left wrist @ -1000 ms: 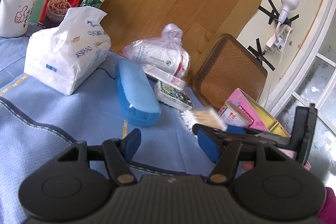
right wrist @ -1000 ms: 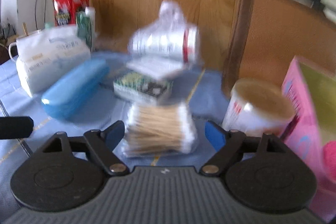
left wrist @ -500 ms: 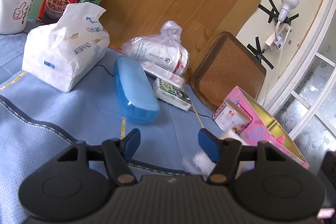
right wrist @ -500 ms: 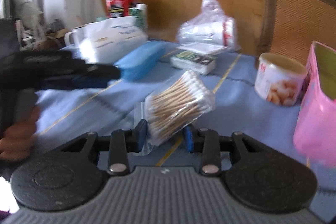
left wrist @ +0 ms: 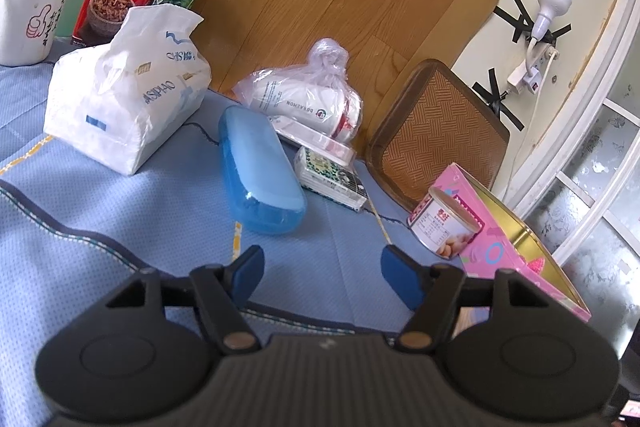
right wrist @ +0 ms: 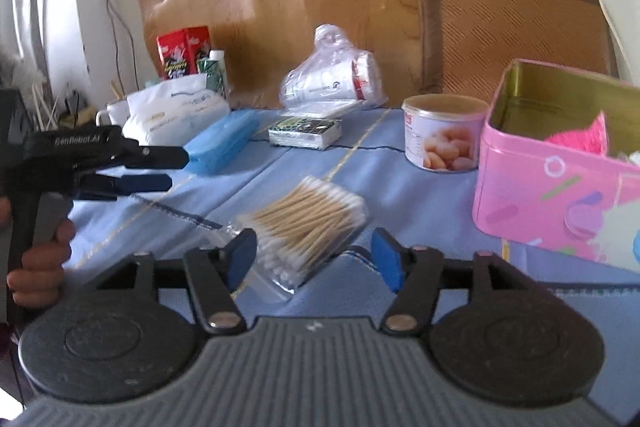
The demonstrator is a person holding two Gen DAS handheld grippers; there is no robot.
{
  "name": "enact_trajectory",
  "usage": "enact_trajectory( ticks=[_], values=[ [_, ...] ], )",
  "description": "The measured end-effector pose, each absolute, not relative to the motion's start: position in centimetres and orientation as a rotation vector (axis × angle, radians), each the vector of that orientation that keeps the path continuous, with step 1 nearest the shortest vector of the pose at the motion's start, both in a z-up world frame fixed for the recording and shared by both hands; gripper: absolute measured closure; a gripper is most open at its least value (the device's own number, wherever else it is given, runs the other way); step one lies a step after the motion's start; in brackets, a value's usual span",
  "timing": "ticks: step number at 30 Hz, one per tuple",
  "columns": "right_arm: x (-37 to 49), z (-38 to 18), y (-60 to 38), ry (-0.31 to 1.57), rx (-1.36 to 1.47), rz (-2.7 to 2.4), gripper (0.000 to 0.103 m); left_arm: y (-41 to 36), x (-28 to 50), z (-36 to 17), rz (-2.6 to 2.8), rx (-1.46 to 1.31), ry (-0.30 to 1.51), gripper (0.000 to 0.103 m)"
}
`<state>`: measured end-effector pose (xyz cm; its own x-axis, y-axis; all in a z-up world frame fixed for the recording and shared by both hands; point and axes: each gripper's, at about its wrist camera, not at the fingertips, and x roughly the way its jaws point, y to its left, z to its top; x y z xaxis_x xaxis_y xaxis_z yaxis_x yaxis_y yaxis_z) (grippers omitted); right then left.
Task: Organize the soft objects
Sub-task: 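Close the left tool on the cotton swab pack and lift it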
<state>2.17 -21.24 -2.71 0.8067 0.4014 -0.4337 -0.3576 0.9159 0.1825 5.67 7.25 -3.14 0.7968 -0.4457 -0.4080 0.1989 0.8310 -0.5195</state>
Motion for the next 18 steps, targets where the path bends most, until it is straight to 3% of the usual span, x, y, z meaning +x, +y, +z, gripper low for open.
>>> enact_trajectory(
  ticks=[9, 18],
  values=[
    [2.0, -3.2, -20.6, 0.491, 0.071, 0.425, 0.033, 6.8, 5.5, -2.8, -0.407, -0.451, 0.538, 0.037],
    [1.8, -3.3, -19.8, 0.485, 0.013, 0.44, 0.033, -0.5, 6.0, -0.6, -0.594, -0.254, 0.585, 0.037]
  ],
)
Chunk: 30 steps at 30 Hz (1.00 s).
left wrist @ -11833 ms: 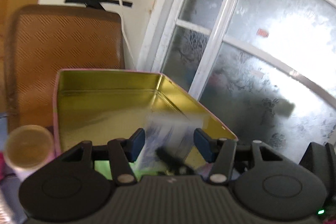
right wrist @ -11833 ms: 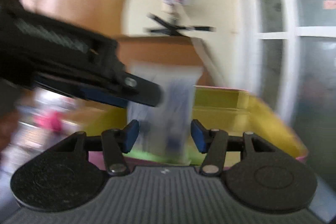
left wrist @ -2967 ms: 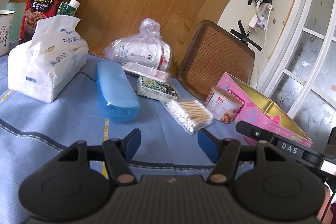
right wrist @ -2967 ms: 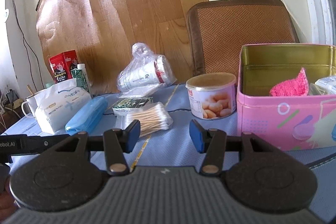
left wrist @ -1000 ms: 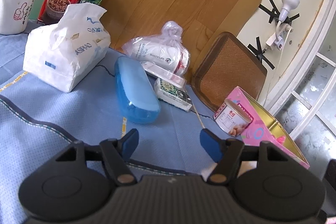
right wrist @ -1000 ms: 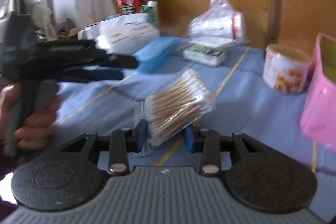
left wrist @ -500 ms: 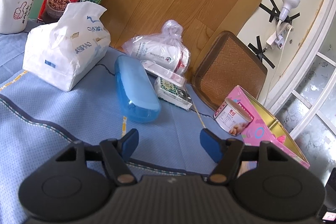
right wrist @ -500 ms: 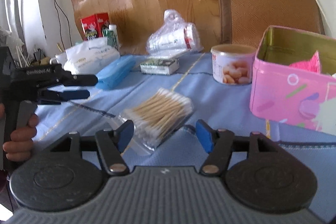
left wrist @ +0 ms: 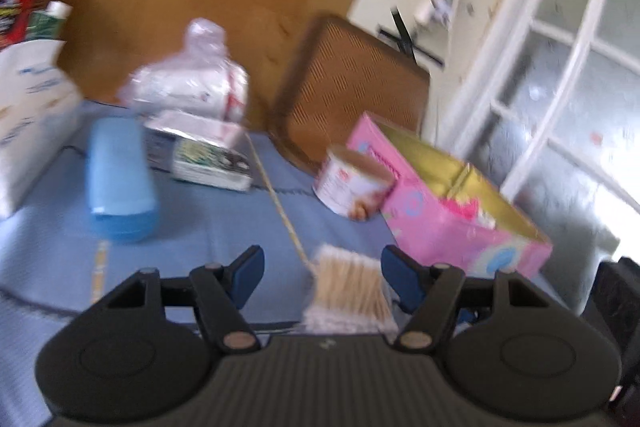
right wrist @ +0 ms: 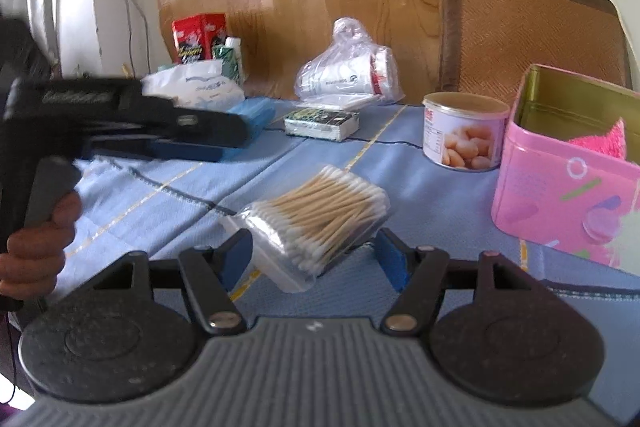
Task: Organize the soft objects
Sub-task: 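Close the left tool on the cotton swab pack and lift it, then carry the swab pack into the pink tin and open the left tool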
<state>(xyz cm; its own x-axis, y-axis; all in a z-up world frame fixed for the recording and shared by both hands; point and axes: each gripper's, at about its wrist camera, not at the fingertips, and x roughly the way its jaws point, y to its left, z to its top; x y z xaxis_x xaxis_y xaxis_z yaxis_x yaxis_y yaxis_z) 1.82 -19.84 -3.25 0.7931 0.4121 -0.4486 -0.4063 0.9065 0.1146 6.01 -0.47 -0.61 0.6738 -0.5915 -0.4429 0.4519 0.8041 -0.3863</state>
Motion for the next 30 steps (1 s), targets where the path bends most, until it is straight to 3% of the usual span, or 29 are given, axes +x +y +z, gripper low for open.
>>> enact_trajectory(
  ticks=[2, 4, 5, 8, 18, 24, 30],
  values=[
    [2.2, -3.3, -19.2, 0.507, -0.025, 0.437, 0.033, -1.8, 6.8, -1.2, -0.608, -0.23, 0.634, 0.038],
    [2.7, -3.5, -18.6, 0.543, -0.05, 0.438, 0.034, -2.7, 7.5, -2.3, -0.633, -0.246, 0.705, 0.057],
    [2.8, -3.5, -18.5, 0.535, -0.06, 0.438, 0.045, -3.0, 7.6, -2.6, -0.648, -0.263, 0.728, 0.062],
    [2.5, -3.5, -18.3, 0.514, -0.083, 0.413, 0.053, -4.3, 6.7, -1.5, -0.646, -0.23, 0.682, 0.062],
    [-0.2, 0.3, -25.1, 0.209, -0.038, 0.161, 0.054, -14.1, 7.5, 5.8, -0.846, -0.167, 0.493, 0.06],
    [3.1, 0.4, -30.8, 0.262, -0.006, 0.016, 0.053, -20.5, 9.9, 5.3, -0.805, -0.147, 0.505, 0.045],
    [7.7, -0.8, -33.3, 0.328, 0.033, -0.112, 0.05, -18.3, 9.3, 4.5, -0.729, -0.169, 0.5, 0.045]
  ],
)
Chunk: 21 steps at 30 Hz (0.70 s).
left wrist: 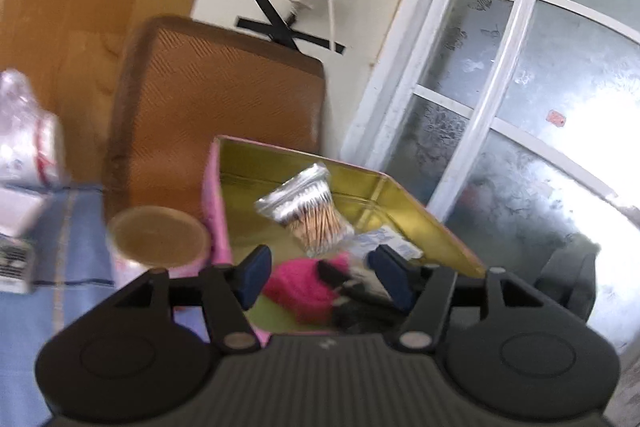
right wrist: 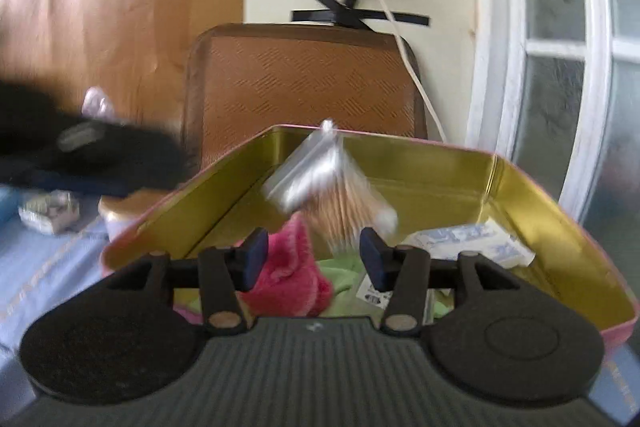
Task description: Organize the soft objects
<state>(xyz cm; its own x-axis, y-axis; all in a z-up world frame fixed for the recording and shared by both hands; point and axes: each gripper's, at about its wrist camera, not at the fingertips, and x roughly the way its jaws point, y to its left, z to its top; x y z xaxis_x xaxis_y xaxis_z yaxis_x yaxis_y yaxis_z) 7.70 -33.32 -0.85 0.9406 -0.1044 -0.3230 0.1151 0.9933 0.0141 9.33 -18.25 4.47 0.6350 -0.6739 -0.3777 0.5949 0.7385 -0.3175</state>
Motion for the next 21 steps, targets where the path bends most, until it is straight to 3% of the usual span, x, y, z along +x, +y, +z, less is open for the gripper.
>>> enact_trajectory(
  ticks=[13, 21],
  values=[
    [3.7, 1.5, -29.3, 0.178, 0.107, 0.023, 0.05, -4.8, 6.5, 0.8, -0.496, -0.18, 0.51, 0.045],
    [8.1, 2.0, -20.2, 0.304, 0.041, 0.316, 0.05, 4.6, 6.9, -1.0, -0.264, -0.228, 0.481, 0.045]
  ],
)
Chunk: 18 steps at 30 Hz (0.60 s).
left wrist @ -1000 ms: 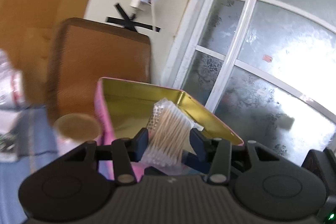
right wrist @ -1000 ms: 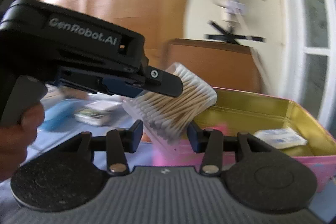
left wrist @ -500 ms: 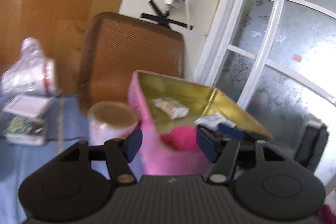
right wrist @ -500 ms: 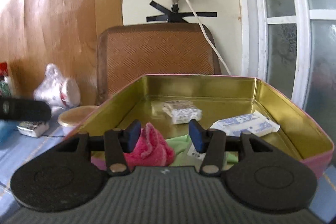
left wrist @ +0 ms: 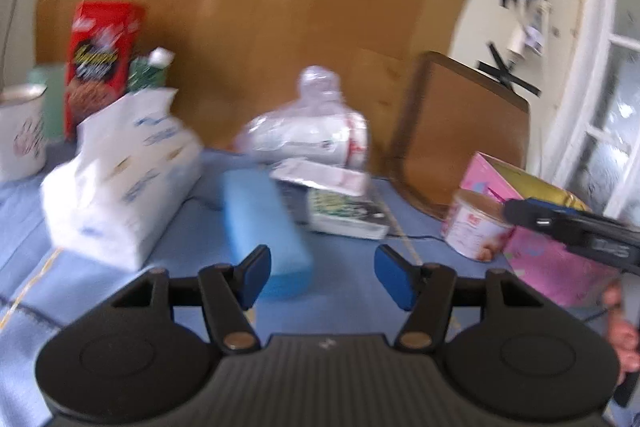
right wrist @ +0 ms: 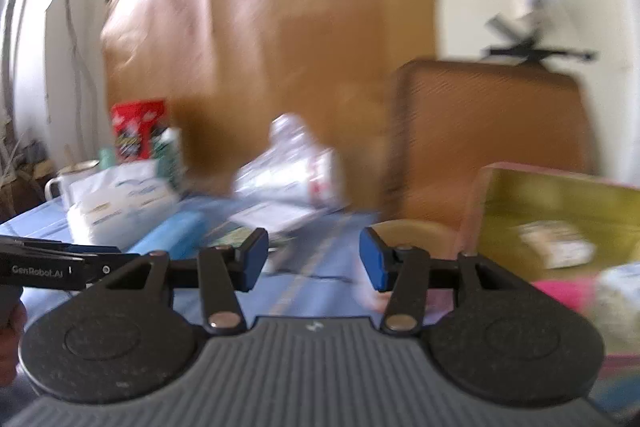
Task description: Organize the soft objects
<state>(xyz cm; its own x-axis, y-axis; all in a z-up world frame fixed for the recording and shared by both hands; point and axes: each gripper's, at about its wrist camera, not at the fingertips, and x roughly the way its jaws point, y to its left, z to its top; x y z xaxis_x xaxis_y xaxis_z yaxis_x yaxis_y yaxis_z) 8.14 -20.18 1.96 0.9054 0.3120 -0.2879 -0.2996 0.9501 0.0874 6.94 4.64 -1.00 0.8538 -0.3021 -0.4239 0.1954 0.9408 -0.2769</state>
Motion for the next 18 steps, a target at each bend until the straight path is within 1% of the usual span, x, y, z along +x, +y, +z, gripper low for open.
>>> enact_trajectory(
  ticks=[5, 6, 8, 12, 13, 14, 15, 16, 17, 18],
  values=[
    [16.1, 1.9, -16.5, 0.449, 0.145, 0.347, 0.048, 5.1, 7.1, -2.0, -0.318, -0.246, 0.483, 0.044],
    [17.7, 1.8, -16.2, 0.472, 0.179, 0.338, 0.047, 5.0, 6.9, -2.0, -0.33, -0.243, 0.475, 0.043],
    [21.3, 1.5, -15.6, 0.535, 0.263, 0.293, 0.04, 4.7, 6.9, -2.0, -0.34, -0.239, 0.474, 0.043],
    [27.6, -0.4, -15.3, 0.694, 0.434, 0.242, 0.039, 5.0, 7.1, -2.1, -0.35, -0.264, 0.483, 0.043],
    [28.9, -0.8, -15.0, 0.734, 0.466, 0.241, 0.037, 5.1, 7.2, -2.2, -0.352, -0.27, 0.486, 0.043],
    [29.9, -1.2, -14.9, 0.766, 0.479, 0.222, 0.037, 5.1, 7.2, -2.2, -0.355, -0.275, 0.488, 0.043],
    [30.6, -1.5, -14.9, 0.789, 0.495, 0.206, 0.039, 5.1, 7.2, -2.2, -0.356, -0.278, 0.489, 0.043],
    [31.1, -1.8, -14.9, 0.81, 0.527, 0.2, 0.054, 5.1, 7.2, -2.2, -0.356, -0.278, 0.491, 0.042],
    [31.2, -2.0, -15.0, 0.82, 0.549, 0.194, 0.075, 5.1, 7.2, -2.2, -0.354, -0.278, 0.491, 0.042],
    [31.0, -2.0, -15.0, 0.815, 0.562, 0.201, 0.077, 5.1, 7.2, -2.2, -0.353, -0.279, 0.493, 0.042]
  ],
)
